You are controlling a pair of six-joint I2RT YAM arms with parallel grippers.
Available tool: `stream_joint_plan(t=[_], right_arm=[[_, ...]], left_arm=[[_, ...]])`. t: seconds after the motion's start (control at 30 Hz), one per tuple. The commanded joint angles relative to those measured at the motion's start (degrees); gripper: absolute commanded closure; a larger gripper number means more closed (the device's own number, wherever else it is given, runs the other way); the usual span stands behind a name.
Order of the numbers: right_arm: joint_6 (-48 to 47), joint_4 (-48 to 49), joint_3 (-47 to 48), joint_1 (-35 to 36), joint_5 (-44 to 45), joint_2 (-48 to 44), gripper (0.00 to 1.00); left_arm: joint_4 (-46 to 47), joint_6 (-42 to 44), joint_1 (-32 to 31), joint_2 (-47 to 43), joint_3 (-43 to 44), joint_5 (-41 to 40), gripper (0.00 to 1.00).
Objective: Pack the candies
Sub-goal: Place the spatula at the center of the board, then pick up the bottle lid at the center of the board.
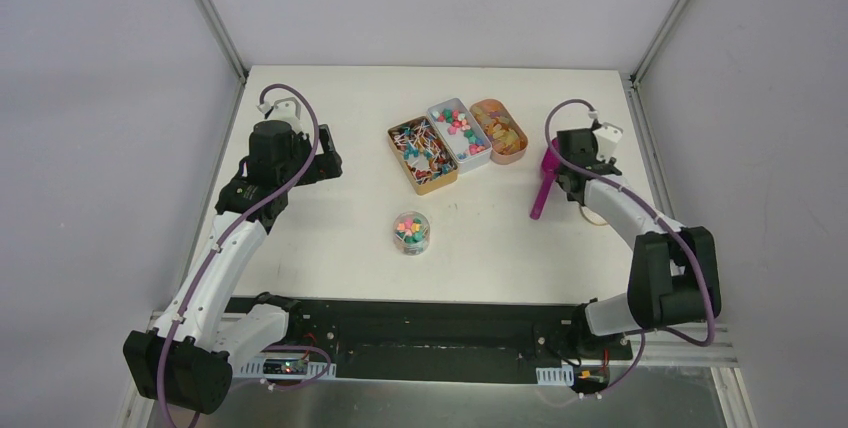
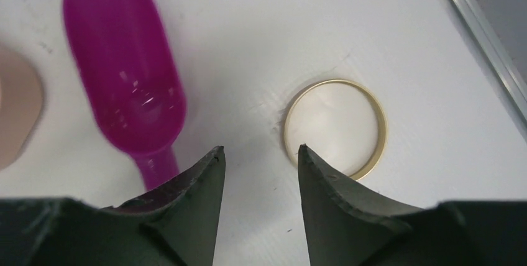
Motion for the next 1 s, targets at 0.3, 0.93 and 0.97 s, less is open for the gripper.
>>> stream_joint_plan(t=[0.3,0.93,0.97], right_arm=[[-5.4,7.7,-1.9,-12.0,-9.9,2.6,0.62],[-6.1,9.8,-3.3,-12.8,-14.5,8.1,0.73],[-5.9,9.7,-3.3,-12.8,-14.5,8.1,0.74]], left_arm=[[1.6,0.8,0.0,-0.9,0.4,2.2,0.06],[1.7,0.9,-0.1,-0.7,0.3,2.6,0.06],[1.7,0.9,0.0,-0.8,0.3,2.6,0.06]])
